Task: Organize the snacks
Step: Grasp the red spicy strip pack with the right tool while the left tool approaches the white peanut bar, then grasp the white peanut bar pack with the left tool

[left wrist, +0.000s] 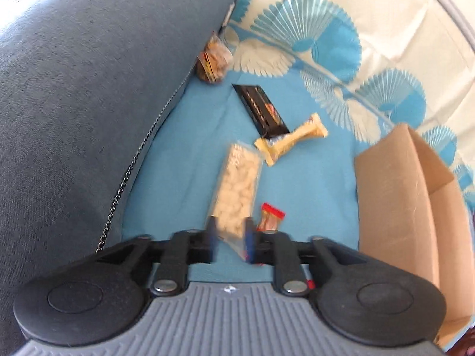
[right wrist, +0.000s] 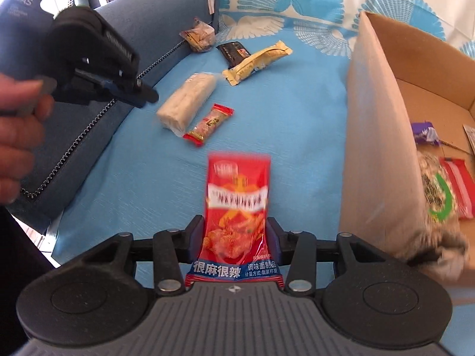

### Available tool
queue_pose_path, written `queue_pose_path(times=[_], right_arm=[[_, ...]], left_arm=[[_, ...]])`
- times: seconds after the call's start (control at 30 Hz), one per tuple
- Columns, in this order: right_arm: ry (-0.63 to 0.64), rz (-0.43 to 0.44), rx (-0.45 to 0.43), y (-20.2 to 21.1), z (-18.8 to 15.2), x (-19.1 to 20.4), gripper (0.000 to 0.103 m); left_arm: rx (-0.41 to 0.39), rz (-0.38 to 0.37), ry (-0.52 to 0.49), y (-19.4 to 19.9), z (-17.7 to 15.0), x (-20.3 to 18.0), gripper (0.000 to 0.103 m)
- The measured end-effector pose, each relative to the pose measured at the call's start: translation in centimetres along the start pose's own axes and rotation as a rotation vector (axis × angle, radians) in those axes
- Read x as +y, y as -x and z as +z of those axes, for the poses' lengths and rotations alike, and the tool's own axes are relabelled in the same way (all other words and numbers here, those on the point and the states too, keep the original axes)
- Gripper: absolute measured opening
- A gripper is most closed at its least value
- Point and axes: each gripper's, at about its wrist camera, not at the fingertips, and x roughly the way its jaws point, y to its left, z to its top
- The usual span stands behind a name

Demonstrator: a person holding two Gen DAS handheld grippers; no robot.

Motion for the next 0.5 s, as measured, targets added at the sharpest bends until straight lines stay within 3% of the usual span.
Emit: queue_pose_path(times=[0.13, 0.23, 0.3, 0.5], right_arm=[[0.011, -0.015, -0.023, -0.2, -0.2, 0.0, 0.047], [0.021, -0.007, -0.003, -1.0, -0.2, -0.2, 0.063], [0.032, -0.004, 0.001, -1.6, -0.2, -0.3, 0.070], [0.068, -0.030, 0.038, -4.1, -0.2, 0.4, 0.081]], left_arm=[[0.007, 0.017, -0.047, -1.2, 0.3, -0.9, 0.043], [-0.009, 0.078, -0.158, -2.3, 0.7, -2.3, 0.051], [-0.017, 0.109, -0.209, -3.1, 0.9, -2.9, 0.063], [0.011, 0.122, -0.179, -5.6, 1.8, -2.7, 0.066]])
